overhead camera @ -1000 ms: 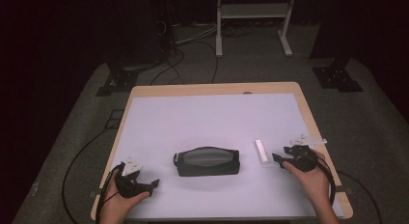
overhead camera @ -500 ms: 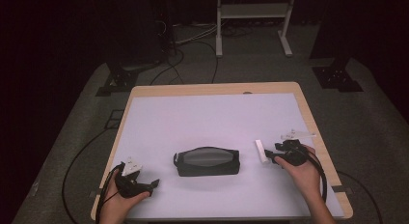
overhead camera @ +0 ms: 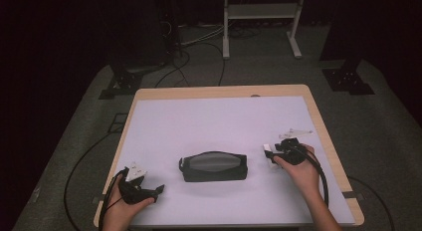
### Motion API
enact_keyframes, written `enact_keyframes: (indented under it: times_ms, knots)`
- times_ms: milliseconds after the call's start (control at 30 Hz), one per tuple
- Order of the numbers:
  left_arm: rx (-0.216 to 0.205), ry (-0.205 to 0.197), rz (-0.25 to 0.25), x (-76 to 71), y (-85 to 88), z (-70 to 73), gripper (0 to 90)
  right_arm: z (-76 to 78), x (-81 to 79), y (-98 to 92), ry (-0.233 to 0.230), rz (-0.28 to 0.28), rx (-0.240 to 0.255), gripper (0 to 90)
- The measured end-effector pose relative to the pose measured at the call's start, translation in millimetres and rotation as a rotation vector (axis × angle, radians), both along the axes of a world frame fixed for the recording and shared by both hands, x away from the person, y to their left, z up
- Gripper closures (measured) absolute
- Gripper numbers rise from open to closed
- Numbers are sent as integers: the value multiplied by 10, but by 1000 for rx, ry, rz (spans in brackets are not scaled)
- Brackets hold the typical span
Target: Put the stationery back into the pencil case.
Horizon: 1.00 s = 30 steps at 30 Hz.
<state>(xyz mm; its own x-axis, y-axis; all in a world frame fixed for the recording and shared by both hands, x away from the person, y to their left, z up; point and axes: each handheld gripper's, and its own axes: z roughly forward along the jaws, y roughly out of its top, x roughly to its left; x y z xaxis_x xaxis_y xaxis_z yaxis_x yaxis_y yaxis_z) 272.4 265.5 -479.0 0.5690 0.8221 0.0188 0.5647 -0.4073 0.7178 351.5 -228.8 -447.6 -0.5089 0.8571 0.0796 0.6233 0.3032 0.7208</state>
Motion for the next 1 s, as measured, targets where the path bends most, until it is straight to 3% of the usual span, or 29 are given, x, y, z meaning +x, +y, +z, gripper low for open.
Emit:
enact_keyframes:
  times_ms: [700, 1000]
  knots:
    - [0, -1, 0, 0, 0, 0, 58, -185, 104, 97, 28, -19, -57, 501]
    - [-1, -1, 0, 0, 0, -1, 58, -214, 105, 111, 32, -17, -54, 555]
